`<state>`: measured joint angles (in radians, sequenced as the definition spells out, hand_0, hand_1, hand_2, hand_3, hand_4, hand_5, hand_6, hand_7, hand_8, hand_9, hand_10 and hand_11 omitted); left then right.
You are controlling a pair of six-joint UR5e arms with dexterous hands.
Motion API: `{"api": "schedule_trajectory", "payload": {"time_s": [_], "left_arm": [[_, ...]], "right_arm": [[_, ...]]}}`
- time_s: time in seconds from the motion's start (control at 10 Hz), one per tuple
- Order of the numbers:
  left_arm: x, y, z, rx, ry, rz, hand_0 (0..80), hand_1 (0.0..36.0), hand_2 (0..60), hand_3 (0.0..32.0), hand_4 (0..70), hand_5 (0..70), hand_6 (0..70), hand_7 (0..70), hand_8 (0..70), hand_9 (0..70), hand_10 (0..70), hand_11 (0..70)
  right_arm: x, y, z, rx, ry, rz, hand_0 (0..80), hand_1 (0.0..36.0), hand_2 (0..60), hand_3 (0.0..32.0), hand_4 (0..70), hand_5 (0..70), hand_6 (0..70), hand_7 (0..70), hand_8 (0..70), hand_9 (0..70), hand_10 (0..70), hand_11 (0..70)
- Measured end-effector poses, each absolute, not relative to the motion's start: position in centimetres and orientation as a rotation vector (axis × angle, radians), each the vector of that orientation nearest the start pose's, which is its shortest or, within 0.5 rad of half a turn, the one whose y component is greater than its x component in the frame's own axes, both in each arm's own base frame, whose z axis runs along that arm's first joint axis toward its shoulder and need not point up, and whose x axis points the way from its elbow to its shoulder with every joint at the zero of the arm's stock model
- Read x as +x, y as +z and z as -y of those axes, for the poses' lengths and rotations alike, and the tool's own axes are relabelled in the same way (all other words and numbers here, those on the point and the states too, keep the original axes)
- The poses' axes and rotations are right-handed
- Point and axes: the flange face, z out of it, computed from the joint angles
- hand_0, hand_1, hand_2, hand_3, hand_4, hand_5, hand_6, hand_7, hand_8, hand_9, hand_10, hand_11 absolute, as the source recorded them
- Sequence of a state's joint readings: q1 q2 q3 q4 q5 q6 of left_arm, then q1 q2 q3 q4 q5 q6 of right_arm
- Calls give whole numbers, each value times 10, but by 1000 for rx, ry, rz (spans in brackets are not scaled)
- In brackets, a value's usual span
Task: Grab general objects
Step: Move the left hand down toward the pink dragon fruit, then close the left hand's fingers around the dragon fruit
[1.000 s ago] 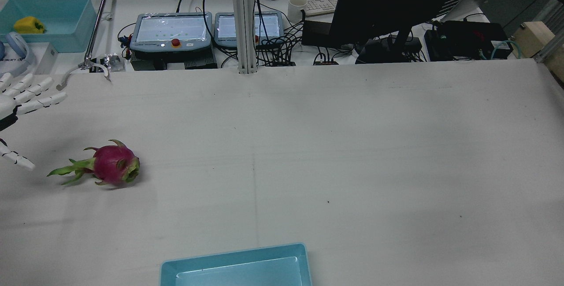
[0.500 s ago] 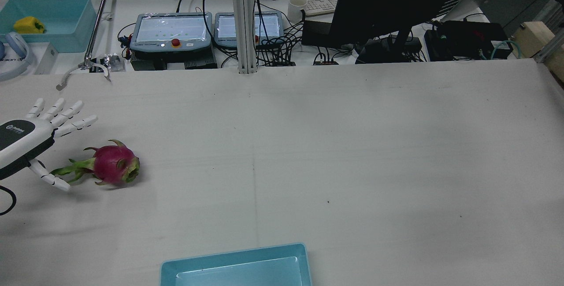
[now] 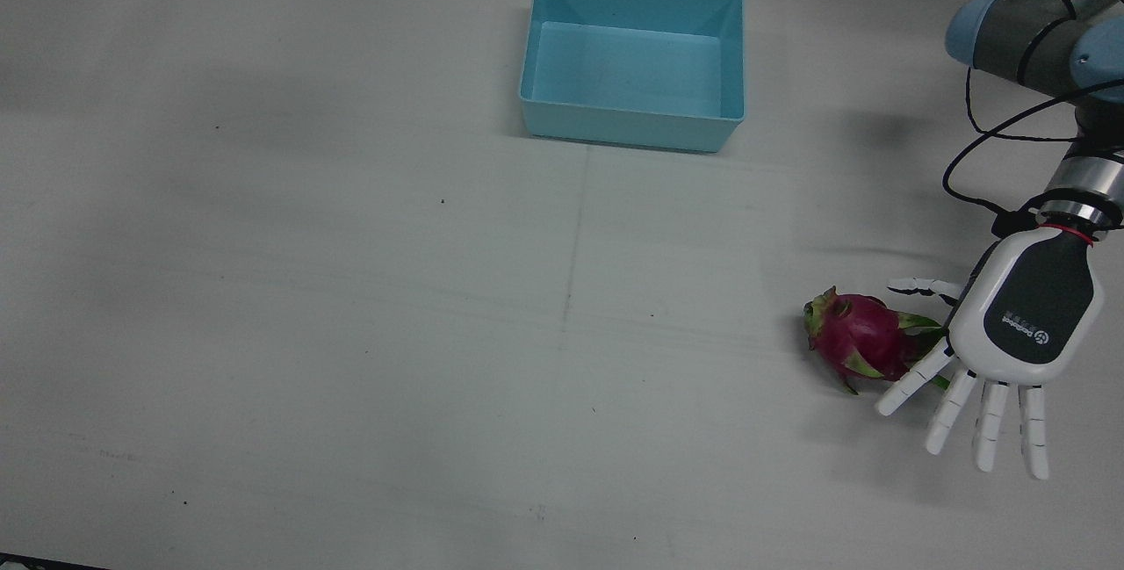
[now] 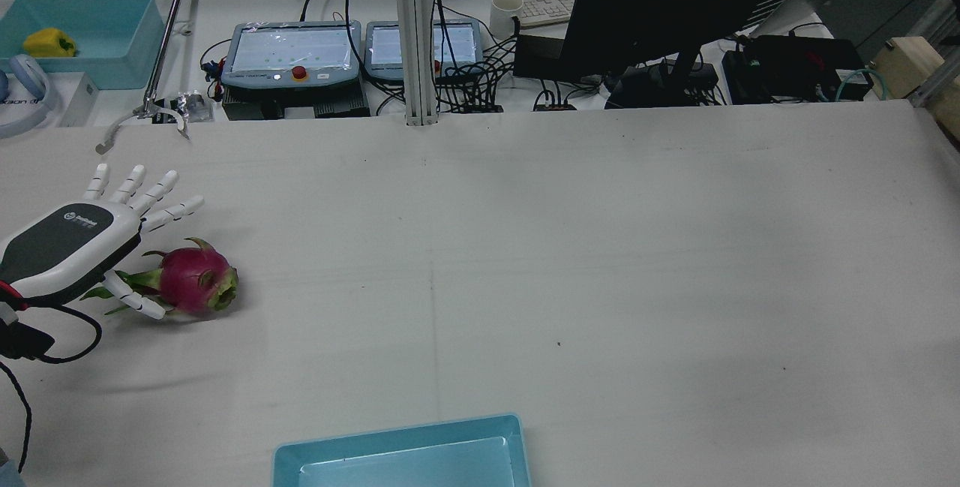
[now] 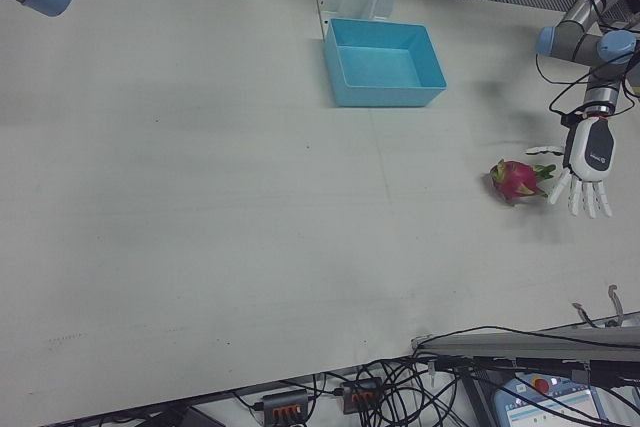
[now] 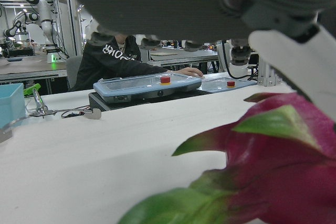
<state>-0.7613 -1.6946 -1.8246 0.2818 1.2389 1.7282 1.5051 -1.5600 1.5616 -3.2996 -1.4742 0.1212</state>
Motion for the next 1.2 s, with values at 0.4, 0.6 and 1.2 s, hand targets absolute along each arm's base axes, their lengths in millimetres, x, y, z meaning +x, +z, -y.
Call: {"api": "schedule_trajectory", "payload": {"time_s": [0.4, 0.6, 1.2], "left_arm": [[312, 526, 457, 998, -708, -1319, 445, 136, 152, 246, 0, 0, 0, 0, 2, 0, 0, 0], [314, 528, 454, 997, -701, -1295, 443, 137, 155, 214, 0, 0, 0, 0, 2, 0, 0, 0], [319, 518, 458, 1057, -648, -1275, 402, 82, 92, 0, 36, 329, 0, 0, 58, 0, 0, 0]], "right_arm": [[111, 701, 488, 73, -2306, -1975, 0, 0, 0, 0, 0, 0, 0, 0, 0, 0, 0, 0], [111, 701, 488, 73, -2306, -1975, 0, 0, 0, 0, 0, 0, 0, 0, 0, 0, 0, 0], [111, 701, 488, 73, -2305, -1975, 0, 0, 0, 0, 0, 0, 0, 0, 0, 0, 0, 0]]}}
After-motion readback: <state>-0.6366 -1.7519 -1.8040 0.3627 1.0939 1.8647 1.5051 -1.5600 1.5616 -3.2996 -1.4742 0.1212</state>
